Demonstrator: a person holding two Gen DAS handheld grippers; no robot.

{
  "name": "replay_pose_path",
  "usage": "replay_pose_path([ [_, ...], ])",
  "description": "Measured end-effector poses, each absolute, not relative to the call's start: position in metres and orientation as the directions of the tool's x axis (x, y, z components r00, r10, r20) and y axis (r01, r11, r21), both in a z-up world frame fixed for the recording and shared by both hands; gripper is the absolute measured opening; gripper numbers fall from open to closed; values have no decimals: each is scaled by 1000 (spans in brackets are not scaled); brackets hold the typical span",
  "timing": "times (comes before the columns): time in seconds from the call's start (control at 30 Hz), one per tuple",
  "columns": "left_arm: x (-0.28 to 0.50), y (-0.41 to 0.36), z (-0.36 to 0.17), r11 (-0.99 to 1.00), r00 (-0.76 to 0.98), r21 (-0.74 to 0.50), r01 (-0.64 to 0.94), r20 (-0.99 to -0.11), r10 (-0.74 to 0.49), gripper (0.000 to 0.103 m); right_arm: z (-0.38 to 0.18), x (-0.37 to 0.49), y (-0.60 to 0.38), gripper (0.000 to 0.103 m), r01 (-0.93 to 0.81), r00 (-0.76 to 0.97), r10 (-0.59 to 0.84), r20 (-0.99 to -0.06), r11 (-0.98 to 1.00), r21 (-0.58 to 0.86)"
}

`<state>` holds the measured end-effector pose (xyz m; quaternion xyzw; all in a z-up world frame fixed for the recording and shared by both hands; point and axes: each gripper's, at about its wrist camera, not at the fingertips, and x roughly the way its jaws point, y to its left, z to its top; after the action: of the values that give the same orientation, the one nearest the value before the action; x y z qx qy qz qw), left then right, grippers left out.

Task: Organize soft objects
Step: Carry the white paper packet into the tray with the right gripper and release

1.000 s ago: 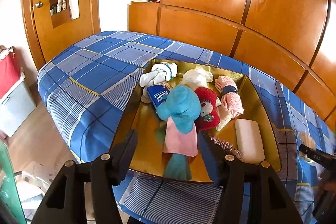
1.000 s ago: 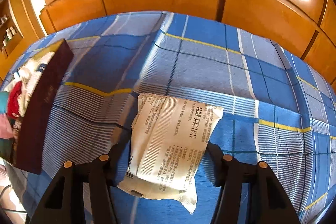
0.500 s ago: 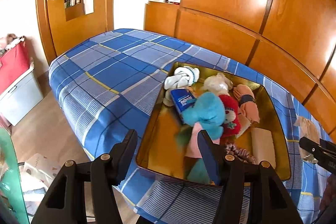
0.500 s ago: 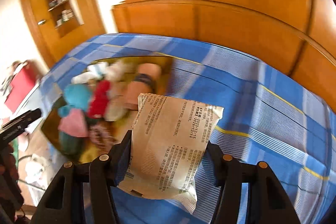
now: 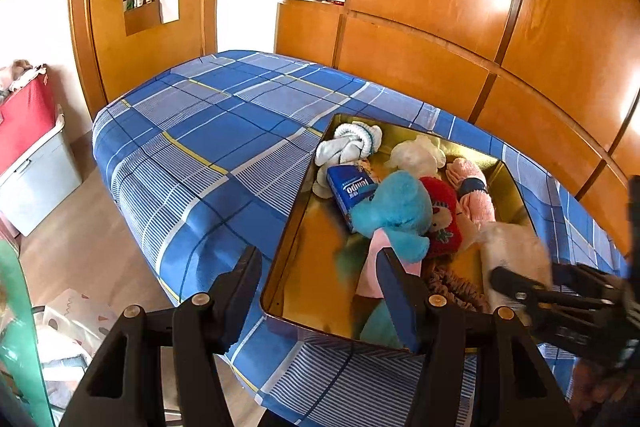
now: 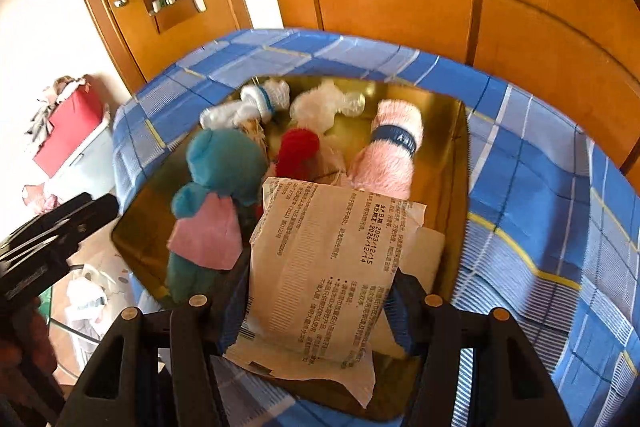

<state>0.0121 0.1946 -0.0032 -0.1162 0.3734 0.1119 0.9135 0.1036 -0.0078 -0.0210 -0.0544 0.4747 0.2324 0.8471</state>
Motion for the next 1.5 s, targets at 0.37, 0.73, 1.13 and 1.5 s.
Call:
replay_pose_path([
  [0.37, 16, 187, -9, 954, 689, -129, -269, -718, 98, 62, -34, 112, -15, 68, -419, 419, 358, -835, 892, 172],
  [0.73, 17, 177, -9, 961, 690, -124, -247, -718, 85, 65, -33, 93, -6, 47, -469, 437, 288, -852, 881, 57],
  [1.13, 15, 164, 2, 970, 709, -97, -223, -699, 93, 72, -41, 103, -7, 45, -438, 447, 290, -846, 896, 76],
  [1.5, 8, 153, 9, 973, 721, -79, -215, -685, 103, 84, -20, 84, -18, 47, -396, 532, 277, -800, 917, 53],
])
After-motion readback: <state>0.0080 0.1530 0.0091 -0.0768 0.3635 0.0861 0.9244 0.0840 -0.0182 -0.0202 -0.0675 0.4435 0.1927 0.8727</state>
